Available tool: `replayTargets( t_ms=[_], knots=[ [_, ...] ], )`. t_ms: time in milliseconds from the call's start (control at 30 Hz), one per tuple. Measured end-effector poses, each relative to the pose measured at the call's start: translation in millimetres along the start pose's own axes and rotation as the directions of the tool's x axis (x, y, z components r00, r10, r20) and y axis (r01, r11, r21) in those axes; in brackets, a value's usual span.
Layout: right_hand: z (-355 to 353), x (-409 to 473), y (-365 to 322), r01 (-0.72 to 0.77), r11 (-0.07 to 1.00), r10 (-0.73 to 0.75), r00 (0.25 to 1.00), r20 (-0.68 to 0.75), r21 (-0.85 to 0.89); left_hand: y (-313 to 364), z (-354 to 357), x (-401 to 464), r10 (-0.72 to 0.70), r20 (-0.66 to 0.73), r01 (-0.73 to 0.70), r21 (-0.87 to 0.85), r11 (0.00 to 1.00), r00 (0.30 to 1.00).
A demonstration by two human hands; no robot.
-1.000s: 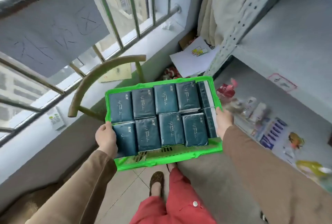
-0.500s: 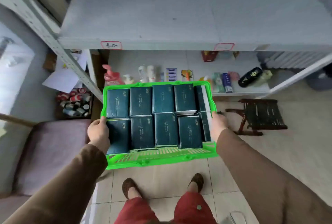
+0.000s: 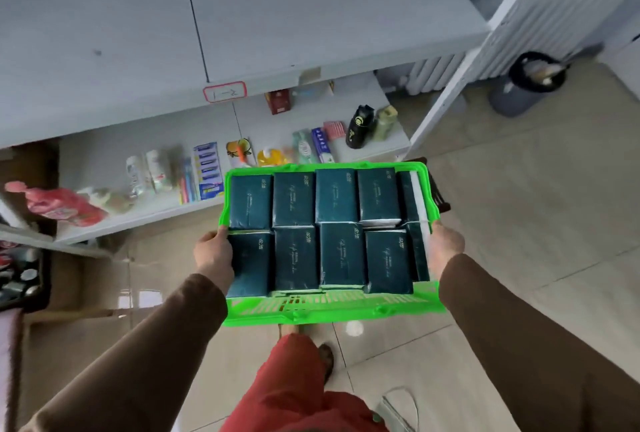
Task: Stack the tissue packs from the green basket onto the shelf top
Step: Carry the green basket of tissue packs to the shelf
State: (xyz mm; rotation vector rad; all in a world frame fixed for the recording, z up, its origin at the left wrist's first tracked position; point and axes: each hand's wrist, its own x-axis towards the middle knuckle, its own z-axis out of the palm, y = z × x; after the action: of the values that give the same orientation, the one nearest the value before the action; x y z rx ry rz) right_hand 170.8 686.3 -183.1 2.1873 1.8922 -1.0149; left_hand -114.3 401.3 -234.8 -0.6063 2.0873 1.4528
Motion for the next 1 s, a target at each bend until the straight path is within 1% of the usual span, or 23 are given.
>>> replayTargets(
  t_ms=[33, 133, 167, 200, 233, 267, 300, 333, 400, 433, 500, 533, 567, 600, 633, 667, 700, 800, 833, 867, 900, 933, 1000],
  knots=[
    [-7, 11, 3, -0.03, 0.996, 0.031, 1.0, -0.004, 0.084, 0, 17, -4, -0.017, 0.011, 0.017, -0.003, 1.0, 1.0],
    [-36, 66, 15, 0.021, 1.0, -0.021, 0.999, -0.031, 0.016, -1, 85, -10, -0.055, 0.043, 0.055, 0.004, 0.998, 0.998],
    [-47, 84, 15, -0.058, 0.991, 0.063, 0.998, -0.032, 0.12, -3, 107, -11, -0.067, 0.059, 0.066, 0.015, 0.998, 0.996],
    [-55, 98, 15, -0.076, 0.989, 0.088, 0.992, -0.087, 0.13, -4, 128, -12, -0.086, 0.08, 0.084, 0.022, 0.996, 0.993],
    [-63, 115, 15, -0.063, 0.99, 0.079, 0.99, -0.119, 0.128, -3, 149, -13, -0.104, 0.1, 0.103, 0.023, 0.994, 0.99],
    [-69, 134, 20, -0.041, 0.993, 0.049, 0.996, -0.069, 0.115, -2, 170, -15, -0.117, 0.113, 0.114, 0.028, 0.993, 0.987],
    [-77, 149, 21, -0.095, 0.989, 0.105, 0.99, -0.093, 0.11, -4, 189, -15, -0.122, 0.12, 0.118, 0.038, 0.992, 0.985],
    [-85, 168, 24, -0.102, 0.988, 0.112, 0.99, -0.086, 0.113, -4, 208, -16, -0.128, 0.124, 0.123, 0.05, 0.991, 0.984],
    [-98, 203, 25, -0.064, 0.991, 0.069, 0.997, -0.039, 0.12, -4, 242, -22, -0.155, 0.125, 0.149, 0.057, 0.987, 0.98],
    [-106, 216, 25, -0.085, 0.989, 0.098, 0.99, -0.1, 0.124, -5, 258, -24, -0.169, 0.128, 0.163, 0.052, 0.985, 0.977],
    [-119, 248, 25, -0.061, 0.993, 0.07, 0.993, -0.096, 0.097, -7, 288, -29, -0.19, 0.134, 0.186, 0.046, 0.982, 0.973],
    [-124, 265, 25, -0.032, 0.995, 0.037, 0.998, -0.051, 0.093, -9, 301, -30, -0.195, 0.129, 0.191, 0.042, 0.981, 0.972],
    [-128, 282, 23, -0.058, 0.991, 0.068, 0.994, -0.084, 0.117, -12, 315, -31, -0.197, 0.118, 0.194, 0.035, 0.98, 0.973],
    [-132, 299, 20, -0.064, 0.989, 0.075, 0.994, -0.079, 0.132, -14, 328, -32, -0.203, 0.102, 0.201, 0.028, 0.979, 0.974],
    [-135, 317, 16, -0.036, 0.994, 0.044, 0.995, -0.085, 0.102, -16, 342, -34, -0.21, 0.085, 0.209, 0.02, 0.978, 0.974],
    [-138, 337, 13, -0.013, 0.999, 0.015, 0.999, -0.042, 0.044, -18, 356, -35, -0.219, 0.072, 0.219, 0.012, 0.976, 0.973],
    [-140, 358, 12, -0.018, 1.0, 0.018, 1.0, -0.025, 0.023, -21, 368, -37, -0.229, 0.057, 0.229, 0.002, 0.973, 0.972],
    [-142, 413, 5, 0.064, 0.994, -0.055, 0.994, 0.089, -0.094, -30, 404, -41, -0.24, -0.006, 0.239, -0.037, 0.97, 0.971],
    [-140, 431, 3, 0.061, 0.991, -0.047, 0.992, 0.121, -0.116, -33, 414, -42, -0.238, -0.022, 0.237, -0.048, 0.97, 0.971],
    [-139, 446, 0, 0.08, 0.981, -0.049, 0.983, 0.176, -0.177, -37, 425, -43, -0.238, -0.033, 0.236, -0.058, 0.97, 0.971],
    [-137, 459, -4, 0.052, 0.992, -0.027, 0.977, 0.21, -0.117, -40, 434, -43, -0.24, -0.04, 0.237, -0.068, 0.969, 0.97],
    [-134, 470, -7, 0.063, 0.996, -0.047, 0.973, 0.226, -0.064, -43, 442, -42, -0.241, -0.046, 0.237, -0.08, 0.968, 0.97],
    [-125, 496, -6, 0.151, 0.987, -0.139, 0.969, 0.204, -0.045, -48, 455, -40, -0.229, -0.064, 0.224, -0.084, 0.971, 0.971]
  ],
)
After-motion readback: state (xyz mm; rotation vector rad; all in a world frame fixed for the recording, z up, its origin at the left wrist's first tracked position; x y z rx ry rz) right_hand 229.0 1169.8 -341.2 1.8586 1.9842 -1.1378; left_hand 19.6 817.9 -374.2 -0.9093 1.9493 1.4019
